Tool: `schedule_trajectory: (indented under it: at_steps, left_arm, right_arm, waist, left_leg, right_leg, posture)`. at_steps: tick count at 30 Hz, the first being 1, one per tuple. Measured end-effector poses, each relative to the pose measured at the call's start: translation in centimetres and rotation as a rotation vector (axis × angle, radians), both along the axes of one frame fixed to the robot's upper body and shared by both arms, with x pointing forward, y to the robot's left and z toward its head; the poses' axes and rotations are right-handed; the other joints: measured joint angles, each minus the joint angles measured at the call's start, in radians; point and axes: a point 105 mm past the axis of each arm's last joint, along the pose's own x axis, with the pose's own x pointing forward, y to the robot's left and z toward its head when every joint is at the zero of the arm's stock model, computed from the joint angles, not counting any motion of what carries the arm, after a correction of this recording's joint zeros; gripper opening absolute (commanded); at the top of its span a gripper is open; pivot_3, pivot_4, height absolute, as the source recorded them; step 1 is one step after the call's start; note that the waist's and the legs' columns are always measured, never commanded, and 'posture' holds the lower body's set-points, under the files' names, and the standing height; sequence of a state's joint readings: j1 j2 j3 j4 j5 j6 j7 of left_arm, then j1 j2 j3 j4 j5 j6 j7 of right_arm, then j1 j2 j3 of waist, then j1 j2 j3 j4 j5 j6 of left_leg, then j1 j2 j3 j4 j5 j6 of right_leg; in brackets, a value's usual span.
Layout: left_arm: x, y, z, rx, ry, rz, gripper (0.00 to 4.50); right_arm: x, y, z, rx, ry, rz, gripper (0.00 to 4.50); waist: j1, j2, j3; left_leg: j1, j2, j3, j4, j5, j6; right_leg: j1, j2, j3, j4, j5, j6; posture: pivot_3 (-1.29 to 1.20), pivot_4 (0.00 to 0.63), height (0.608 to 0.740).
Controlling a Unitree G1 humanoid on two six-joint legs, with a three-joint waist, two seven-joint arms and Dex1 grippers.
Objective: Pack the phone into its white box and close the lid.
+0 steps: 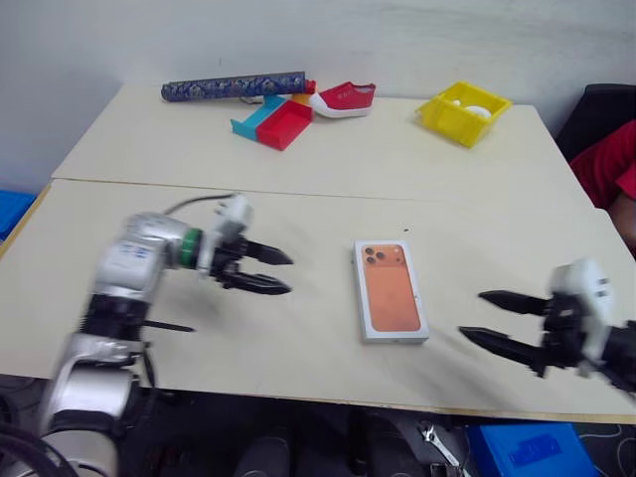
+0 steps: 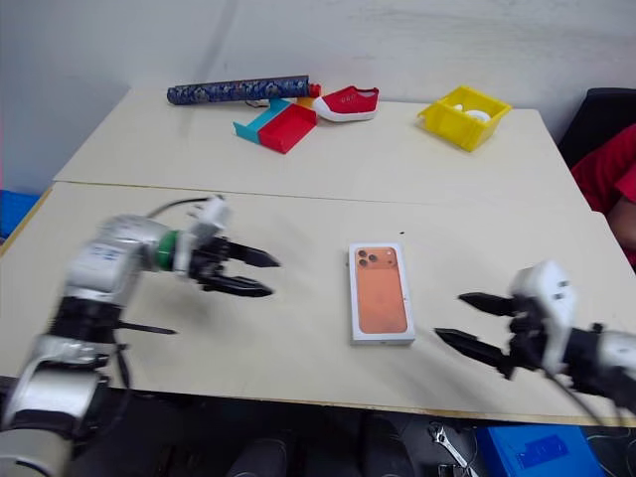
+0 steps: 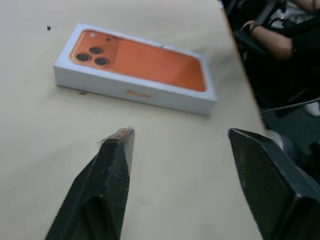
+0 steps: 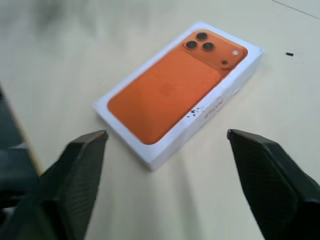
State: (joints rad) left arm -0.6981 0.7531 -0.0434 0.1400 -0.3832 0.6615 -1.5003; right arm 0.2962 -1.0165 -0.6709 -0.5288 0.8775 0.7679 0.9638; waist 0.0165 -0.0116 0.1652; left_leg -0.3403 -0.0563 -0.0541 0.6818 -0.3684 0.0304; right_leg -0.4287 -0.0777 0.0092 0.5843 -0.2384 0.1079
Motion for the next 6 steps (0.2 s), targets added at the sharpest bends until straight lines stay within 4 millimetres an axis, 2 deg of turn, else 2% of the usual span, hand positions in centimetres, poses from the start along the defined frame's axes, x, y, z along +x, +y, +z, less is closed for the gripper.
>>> schedule_trajectory:
  at_steps: [1,2,4,6]
  left_arm:
    - [-0.4,1.3,0.9,0.000,-0.003,0.036,4.38]
    - [-0.8,2.1,1.8,0.000,-0.010,0.057,4.49]
    - [-1.8,2.9,2.8,0.000,-0.017,0.069,4.49]
    - [-2.5,3.5,2.9,0.024,-0.012,0.078,4.49]
  right_arm:
    - [-0.2,-1.0,0.9,0.006,-0.004,-0.005,4.50]
    - [-0.4,-1.7,1.5,0.008,-0.008,-0.002,4.50]
    - [-0.6,-2.4,2.5,0.005,-0.009,0.024,4.50]
    - [-0.7,-2.7,2.7,-0.006,0.003,0.051,4.50]
  waist:
    - [0.003,0.000,0.000]
    - [0.005,0.000,0.000]
    - [0.010,0.000,0.000]
    - [0.012,0.000,0.000]
  left_leg:
    - [0.001,0.000,0.000,0.000,-0.001,0.001]
    - [0.001,0.000,0.000,0.000,-0.002,0.003]
    - [0.002,0.000,0.000,0.000,-0.002,0.003]
    - [0.001,0.000,0.000,0.000,-0.002,0.002]
  right_leg:
    - [0.001,0.000,0.000,-0.001,0.000,0.000]
    - [0.001,-0.001,0.000,-0.001,0.000,0.000]
    - [0.003,-0.002,-0.001,-0.003,0.000,0.000]
    - [0.003,-0.002,-0.001,-0.003,0.000,0.000]
  posture:
    - [0.00,0.150,0.740]
    - [0.00,0.150,0.740]
    - [0.00,0.150,0.740]
    - [0.00,0.150,0.740]
